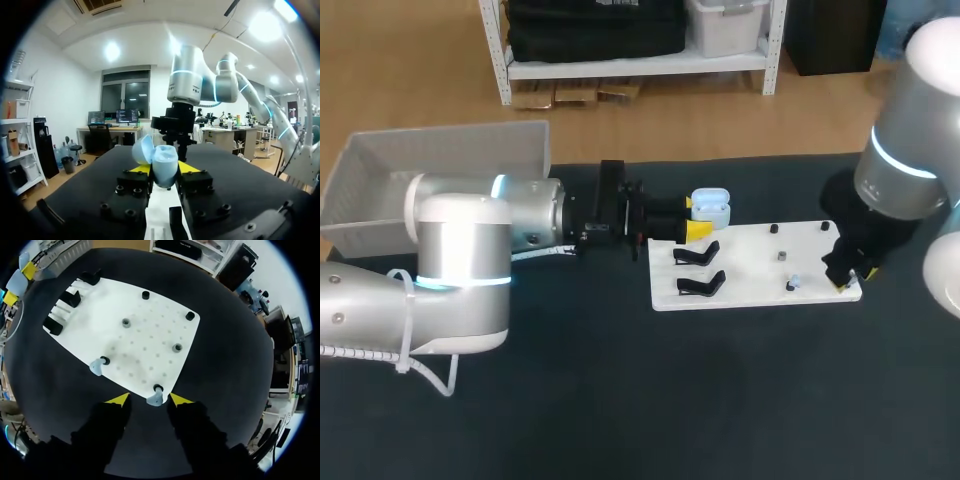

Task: Pick up each earbud case from the left stands, insert the matching earbuds, close the lid, and place the case in the box.

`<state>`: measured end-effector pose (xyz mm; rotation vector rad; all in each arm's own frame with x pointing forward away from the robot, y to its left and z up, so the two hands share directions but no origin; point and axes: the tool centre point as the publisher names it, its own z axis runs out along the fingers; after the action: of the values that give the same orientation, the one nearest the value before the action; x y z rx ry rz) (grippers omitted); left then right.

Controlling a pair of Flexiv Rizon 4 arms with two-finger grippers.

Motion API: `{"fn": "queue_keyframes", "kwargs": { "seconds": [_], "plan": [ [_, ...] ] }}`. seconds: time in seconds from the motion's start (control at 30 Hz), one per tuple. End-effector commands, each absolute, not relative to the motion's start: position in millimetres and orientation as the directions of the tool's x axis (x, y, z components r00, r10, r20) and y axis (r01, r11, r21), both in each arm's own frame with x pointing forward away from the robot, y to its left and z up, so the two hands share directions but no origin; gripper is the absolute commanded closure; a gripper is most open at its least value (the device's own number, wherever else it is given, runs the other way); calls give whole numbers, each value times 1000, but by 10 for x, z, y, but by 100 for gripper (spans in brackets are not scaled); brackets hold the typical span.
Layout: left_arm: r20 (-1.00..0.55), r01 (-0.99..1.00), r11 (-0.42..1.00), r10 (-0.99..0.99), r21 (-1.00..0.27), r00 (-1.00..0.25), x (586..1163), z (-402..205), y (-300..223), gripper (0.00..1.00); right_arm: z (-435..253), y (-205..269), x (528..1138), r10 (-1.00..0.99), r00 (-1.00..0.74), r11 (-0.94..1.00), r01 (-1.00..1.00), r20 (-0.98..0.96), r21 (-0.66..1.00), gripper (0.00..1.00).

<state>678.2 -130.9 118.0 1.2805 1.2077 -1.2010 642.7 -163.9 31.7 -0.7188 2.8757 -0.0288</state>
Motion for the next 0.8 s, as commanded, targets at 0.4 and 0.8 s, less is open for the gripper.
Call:
{"fn": "queue_keyframes", "kwargs": {
  "seconds": [0.4,0.8],
  "plan": [
    [-999,999,-32,40,24,25,6762,1171,-1306,100,206,-1715,6449,-453,-877,892,-443,-164,-96,59],
    [-999,999,-32,40,24,25,6762,1171,-1306,100,213,-1720,6452,-448,-876,894,-436,-177,-106,73]
  ]
}}
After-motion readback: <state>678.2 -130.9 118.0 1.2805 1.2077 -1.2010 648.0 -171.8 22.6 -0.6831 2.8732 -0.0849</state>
